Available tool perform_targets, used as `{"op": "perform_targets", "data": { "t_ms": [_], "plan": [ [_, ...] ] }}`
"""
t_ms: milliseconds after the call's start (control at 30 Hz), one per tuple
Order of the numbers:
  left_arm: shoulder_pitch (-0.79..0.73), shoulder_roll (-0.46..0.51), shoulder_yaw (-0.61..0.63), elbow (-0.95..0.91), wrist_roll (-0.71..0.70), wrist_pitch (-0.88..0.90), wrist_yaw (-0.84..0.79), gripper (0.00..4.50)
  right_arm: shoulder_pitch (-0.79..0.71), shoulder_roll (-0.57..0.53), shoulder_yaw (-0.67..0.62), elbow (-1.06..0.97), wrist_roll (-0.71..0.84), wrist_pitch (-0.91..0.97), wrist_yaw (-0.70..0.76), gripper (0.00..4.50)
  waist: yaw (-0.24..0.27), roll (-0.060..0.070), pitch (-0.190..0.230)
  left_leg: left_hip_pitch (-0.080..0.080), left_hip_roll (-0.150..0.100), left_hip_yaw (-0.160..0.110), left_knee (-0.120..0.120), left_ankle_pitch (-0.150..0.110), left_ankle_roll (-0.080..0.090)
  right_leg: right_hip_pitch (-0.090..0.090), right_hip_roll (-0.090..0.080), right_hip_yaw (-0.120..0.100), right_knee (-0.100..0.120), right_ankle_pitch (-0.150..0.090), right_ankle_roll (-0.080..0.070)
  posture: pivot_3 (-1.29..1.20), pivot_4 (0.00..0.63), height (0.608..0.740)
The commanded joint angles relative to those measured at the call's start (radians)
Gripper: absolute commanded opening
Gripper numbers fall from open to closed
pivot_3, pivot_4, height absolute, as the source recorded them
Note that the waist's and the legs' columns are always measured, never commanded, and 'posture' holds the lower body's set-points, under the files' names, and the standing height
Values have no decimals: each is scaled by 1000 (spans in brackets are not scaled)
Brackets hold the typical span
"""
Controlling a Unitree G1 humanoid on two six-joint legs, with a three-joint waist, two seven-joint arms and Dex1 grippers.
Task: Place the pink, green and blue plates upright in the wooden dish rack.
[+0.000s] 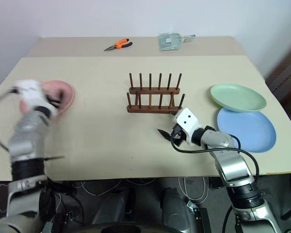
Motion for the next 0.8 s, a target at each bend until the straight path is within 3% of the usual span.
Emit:
{"op": "perform_targets", "data": {
  "t_ms": [33,200,333,433,600,800],
  "plan": [
    [-19,-47,135,-10,-76,84,145,3349,-24,6,12,-4,-4,-26,7,4500,2,0,0,0,0,0,0,0,0,0,0,0,0,0,0,0,150,738],
    [-50,-112,307,-24,-272,261,233,3349,-40,10,19,19,-5,-43,11,4500,4,-3,0,-1,0,-1,1,0,0,0,0,-1,0,0,0,0,150,738],
    [-52,-117,331,-1,-373,349,222,3349,-46,17,22,27,-8,-57,7,4500,-1,-3,0,-1,0,-1,1,-1,0,0,1,-1,0,0,0,0,150,738],
    [-66,-119,344,39,-418,356,226,2577,-45,22,21,25,-14,-62,-1,4500,0,-3,0,0,0,-1,1,0,-1,0,1,-1,1,0,0,0,150,738],
    [-91,-121,354,72,-454,329,263,44,-35,19,-9,15,-6,-53,-16,4500,0,-3,0,0,0,-1,1,0,-1,0,1,-1,1,0,0,0,150,738],
    [-121,-114,177,-41,-447,213,111,44,-89,-10,-39,-54,-10,-37,-19,4500,2,-4,0,-1,0,0,1,0,-1,0,1,-1,0,0,0,0,150,738]
  ]
}}
